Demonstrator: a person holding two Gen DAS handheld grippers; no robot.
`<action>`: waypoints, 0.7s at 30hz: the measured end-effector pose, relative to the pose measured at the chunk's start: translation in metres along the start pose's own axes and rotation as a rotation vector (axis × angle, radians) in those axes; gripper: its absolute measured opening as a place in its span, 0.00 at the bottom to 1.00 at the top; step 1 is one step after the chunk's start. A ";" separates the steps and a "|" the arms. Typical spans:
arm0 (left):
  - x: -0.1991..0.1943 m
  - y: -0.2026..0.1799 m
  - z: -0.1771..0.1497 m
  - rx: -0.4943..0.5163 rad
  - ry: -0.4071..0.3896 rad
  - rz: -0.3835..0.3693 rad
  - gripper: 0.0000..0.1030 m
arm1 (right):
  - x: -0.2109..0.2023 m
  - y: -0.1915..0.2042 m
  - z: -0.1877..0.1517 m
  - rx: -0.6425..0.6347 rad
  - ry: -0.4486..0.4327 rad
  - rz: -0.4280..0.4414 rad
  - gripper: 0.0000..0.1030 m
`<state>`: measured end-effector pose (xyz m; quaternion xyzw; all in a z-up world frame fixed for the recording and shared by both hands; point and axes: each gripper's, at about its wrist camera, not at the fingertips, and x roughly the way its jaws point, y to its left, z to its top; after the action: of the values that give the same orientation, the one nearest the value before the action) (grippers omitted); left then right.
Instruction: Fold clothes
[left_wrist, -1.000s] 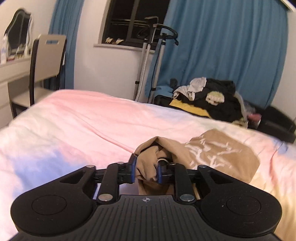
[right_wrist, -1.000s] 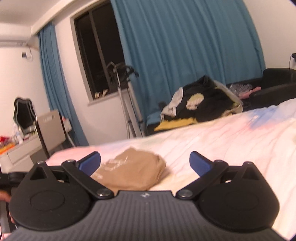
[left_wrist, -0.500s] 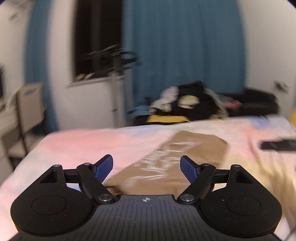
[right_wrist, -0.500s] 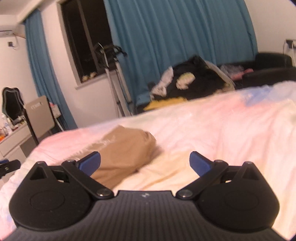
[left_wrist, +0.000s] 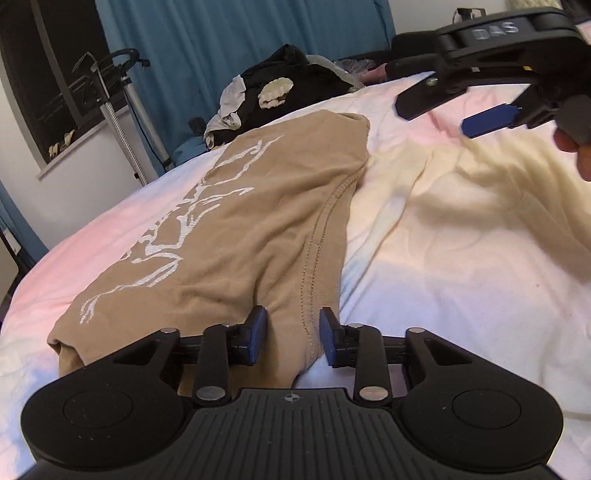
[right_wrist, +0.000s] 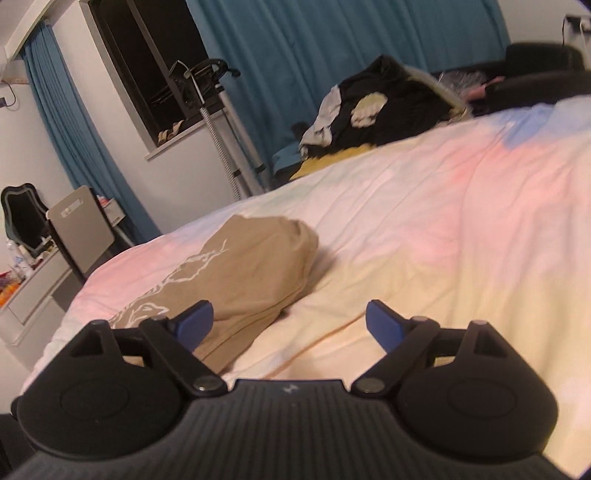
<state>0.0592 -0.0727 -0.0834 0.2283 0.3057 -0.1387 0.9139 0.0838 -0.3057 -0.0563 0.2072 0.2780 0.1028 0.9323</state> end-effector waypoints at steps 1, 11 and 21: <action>-0.001 -0.001 0.000 0.006 -0.002 -0.010 0.52 | 0.003 -0.001 -0.001 0.006 0.005 0.005 0.86; -0.004 0.001 -0.001 -0.001 -0.033 0.011 0.11 | 0.016 -0.002 -0.003 0.042 0.020 0.045 0.83; -0.115 0.088 0.013 -0.482 -0.384 -0.204 0.09 | -0.007 0.014 0.003 -0.089 -0.041 0.034 0.68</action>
<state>0.0110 0.0099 0.0265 -0.0567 0.1729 -0.1938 0.9640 0.0790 -0.2967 -0.0447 0.1724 0.2503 0.1264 0.9443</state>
